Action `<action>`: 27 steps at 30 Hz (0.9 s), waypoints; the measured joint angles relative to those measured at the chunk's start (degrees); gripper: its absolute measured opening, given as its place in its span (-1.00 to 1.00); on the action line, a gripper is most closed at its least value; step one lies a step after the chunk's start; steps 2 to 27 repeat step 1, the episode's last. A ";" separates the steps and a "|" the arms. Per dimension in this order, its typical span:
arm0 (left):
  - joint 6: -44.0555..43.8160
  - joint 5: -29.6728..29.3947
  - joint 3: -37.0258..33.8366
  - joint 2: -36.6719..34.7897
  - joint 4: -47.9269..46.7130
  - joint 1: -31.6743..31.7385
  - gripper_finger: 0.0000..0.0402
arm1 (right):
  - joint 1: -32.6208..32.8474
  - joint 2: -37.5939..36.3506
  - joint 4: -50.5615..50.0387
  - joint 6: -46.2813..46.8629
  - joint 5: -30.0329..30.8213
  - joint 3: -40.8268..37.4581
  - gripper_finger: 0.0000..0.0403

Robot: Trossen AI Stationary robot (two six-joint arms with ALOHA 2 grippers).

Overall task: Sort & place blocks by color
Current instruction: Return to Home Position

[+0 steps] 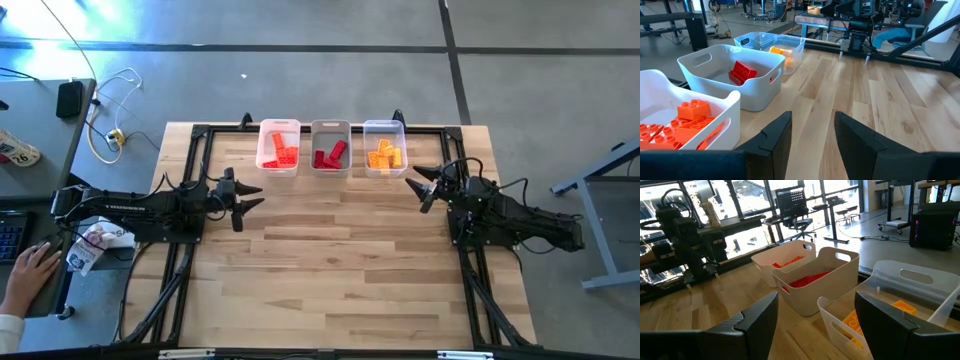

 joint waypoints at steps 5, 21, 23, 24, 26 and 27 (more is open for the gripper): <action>-0.02 0.00 0.00 0.00 0.00 0.00 -0.32 | 0.00 0.00 0.00 -0.02 -0.01 0.00 0.24; -0.02 0.00 0.00 0.00 0.00 0.00 -0.32 | 0.00 0.00 0.00 -0.02 -0.01 0.00 0.24; -0.02 0.00 0.00 0.00 0.00 0.00 -0.32 | 0.00 0.00 0.00 -0.02 -0.01 0.00 0.24; -0.02 0.00 0.00 0.00 0.00 0.00 -0.32 | 0.00 0.00 0.00 -0.02 -0.01 0.00 0.24; -0.02 0.00 0.00 0.00 0.00 0.00 -0.32 | 0.00 0.00 0.00 -0.02 -0.01 0.00 0.24; -0.02 0.00 0.00 0.00 0.00 0.00 -0.32 | 0.00 0.00 0.00 -0.02 -0.01 0.00 0.24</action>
